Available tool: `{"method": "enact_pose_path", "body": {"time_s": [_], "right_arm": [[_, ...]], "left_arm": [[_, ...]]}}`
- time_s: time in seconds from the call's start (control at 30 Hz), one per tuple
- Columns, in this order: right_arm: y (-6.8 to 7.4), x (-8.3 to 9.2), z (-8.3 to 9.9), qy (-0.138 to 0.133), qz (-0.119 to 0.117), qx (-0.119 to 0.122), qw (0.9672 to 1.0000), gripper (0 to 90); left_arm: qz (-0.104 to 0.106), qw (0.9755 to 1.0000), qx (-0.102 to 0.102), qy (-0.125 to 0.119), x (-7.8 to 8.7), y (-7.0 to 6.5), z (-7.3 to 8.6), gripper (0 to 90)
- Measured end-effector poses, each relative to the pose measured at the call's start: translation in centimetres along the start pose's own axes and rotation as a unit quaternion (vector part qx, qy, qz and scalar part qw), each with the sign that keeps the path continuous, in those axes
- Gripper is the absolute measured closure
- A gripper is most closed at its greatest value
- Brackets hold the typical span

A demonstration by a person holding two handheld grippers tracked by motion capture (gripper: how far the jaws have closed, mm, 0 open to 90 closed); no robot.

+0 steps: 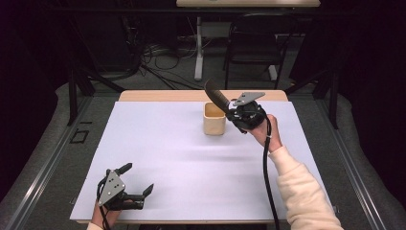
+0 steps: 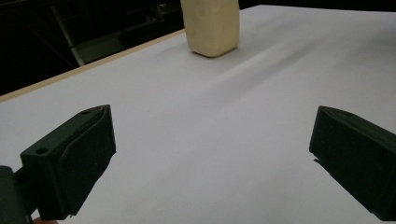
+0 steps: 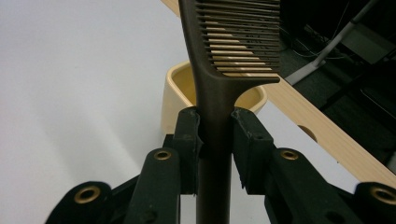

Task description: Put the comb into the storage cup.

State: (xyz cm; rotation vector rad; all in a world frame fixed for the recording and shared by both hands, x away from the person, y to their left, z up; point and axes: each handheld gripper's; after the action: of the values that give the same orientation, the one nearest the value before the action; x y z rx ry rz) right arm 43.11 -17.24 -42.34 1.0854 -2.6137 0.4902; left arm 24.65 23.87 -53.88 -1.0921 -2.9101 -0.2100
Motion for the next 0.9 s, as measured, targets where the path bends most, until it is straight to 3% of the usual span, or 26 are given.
{"method": "enact_pose_path", "body": {"time_s": [0.9], "right_arm": [[-0.4,-1.4,-2.4,-0.009,0.002,0.007,0.9999,72.5]], "left_arm": [[0.000,1.0000,0.001,-0.001,0.0,0.0,0.0,0.3]]}}
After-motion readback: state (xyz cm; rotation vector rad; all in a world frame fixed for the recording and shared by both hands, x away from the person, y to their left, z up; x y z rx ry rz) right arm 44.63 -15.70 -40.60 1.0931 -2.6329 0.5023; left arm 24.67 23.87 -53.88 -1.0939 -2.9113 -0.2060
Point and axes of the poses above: each handheld gripper's, and its own axes: x roughly backward along the jaws, z roughly out of its underside, y roughly to its left, and after that the axes turned 15 degrees about -y, right-handed
